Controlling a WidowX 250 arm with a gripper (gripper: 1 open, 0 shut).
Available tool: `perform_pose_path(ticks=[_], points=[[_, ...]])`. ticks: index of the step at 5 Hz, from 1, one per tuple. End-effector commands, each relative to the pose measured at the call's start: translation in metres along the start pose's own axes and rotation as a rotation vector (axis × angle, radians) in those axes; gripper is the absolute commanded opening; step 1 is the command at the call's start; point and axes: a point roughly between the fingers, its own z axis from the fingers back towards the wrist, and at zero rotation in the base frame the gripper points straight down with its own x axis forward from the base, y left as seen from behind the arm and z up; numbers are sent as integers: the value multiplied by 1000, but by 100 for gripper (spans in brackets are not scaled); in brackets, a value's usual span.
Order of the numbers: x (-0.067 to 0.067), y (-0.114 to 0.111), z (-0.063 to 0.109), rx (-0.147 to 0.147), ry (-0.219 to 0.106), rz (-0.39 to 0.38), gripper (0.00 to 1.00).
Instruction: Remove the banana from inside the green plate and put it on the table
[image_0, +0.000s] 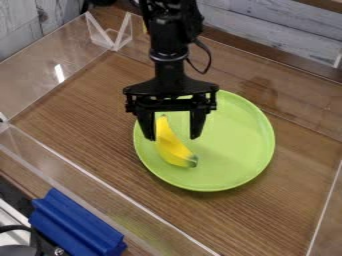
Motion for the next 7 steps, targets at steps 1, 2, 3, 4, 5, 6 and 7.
perform_pose_path(ticks=[1, 2, 3, 4, 5, 6, 7], points=[[8, -5, 10, -17, -35, -2, 100], [8, -5, 8, -13, -31, 6, 100], [8, -6, 10, -11, -23, 1, 100], [8, -7, 13, -11, -15, -6, 100], [8, -7, 9, -14, -13, 33, 100], [8, -6, 6, -12, -8, 52, 100], [7, -8, 0, -9, -8, 58, 100]])
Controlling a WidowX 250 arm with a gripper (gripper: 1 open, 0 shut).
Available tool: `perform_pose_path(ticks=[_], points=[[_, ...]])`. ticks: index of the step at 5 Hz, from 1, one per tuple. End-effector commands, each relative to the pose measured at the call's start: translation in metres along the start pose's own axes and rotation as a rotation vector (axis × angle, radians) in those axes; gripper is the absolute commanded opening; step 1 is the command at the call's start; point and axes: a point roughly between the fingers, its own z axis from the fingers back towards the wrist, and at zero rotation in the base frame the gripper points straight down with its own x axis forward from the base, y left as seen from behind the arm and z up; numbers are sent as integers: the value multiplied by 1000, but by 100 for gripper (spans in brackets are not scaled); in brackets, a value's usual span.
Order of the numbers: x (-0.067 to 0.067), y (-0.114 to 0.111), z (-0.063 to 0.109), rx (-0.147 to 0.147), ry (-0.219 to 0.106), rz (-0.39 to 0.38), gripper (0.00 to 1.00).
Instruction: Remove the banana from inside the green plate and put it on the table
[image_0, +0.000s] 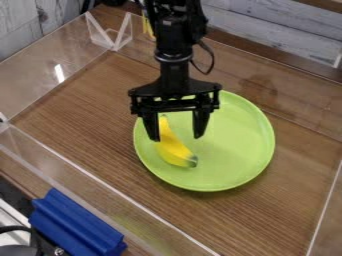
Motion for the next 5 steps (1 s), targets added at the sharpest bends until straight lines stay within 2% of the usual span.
perform_pose_path(ticks=[1, 3, 4, 5], points=[[1, -5, 0, -13, -24, 2, 100], [0, -7, -12, -6, -25, 10, 100], [0, -8, -17, -6, -25, 18, 0], [-2, -10, -16, 1, -25, -7, 0]])
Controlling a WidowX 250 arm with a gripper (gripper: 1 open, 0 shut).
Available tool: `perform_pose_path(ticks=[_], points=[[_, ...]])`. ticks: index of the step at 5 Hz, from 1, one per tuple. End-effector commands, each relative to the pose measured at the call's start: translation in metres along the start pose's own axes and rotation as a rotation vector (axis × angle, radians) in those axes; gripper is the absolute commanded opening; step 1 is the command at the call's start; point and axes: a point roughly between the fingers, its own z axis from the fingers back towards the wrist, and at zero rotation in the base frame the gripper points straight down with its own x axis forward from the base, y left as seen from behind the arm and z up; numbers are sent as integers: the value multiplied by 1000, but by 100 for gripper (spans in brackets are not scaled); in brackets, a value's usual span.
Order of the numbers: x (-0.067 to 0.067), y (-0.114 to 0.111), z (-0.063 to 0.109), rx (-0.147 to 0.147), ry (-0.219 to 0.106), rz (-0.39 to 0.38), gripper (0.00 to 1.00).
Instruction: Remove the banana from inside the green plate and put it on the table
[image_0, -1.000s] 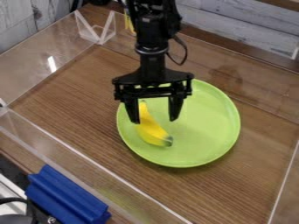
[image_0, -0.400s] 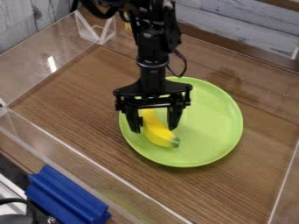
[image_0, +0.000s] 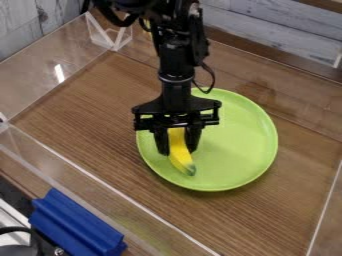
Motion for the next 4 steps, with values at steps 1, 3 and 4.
perform_pose_path(ticks=[1, 3, 4], points=[[-1, -6, 9, -7, -22, -46, 0], [-7, -11, 12, 6, -21, -108, 0], [-10, -14, 13, 8, -19, -137, 0]])
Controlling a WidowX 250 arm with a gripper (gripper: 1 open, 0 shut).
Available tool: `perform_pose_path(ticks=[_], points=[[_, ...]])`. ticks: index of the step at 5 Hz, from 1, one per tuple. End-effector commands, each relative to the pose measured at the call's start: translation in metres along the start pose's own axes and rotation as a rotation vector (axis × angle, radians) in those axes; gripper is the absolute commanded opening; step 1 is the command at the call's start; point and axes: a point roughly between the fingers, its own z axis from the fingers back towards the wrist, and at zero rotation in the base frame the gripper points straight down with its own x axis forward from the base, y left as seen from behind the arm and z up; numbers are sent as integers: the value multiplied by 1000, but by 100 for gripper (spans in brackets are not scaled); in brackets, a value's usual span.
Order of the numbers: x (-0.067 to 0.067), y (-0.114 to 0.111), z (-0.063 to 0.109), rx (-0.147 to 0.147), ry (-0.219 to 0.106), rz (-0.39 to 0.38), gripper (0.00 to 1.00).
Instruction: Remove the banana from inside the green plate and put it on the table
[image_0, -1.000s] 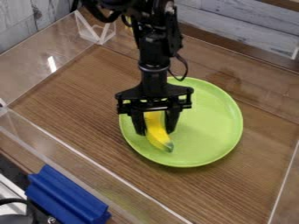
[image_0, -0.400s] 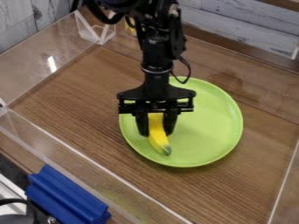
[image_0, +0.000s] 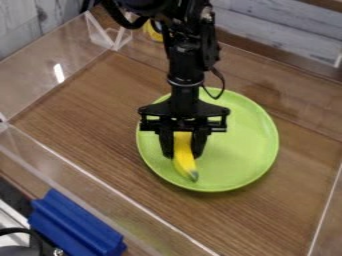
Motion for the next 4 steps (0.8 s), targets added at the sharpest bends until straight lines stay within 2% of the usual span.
perform_pose_path(ticks=[1, 4], points=[[4, -10, 16, -33, -51, -35, 0], [0, -16, 21, -35, -43, -76, 0]])
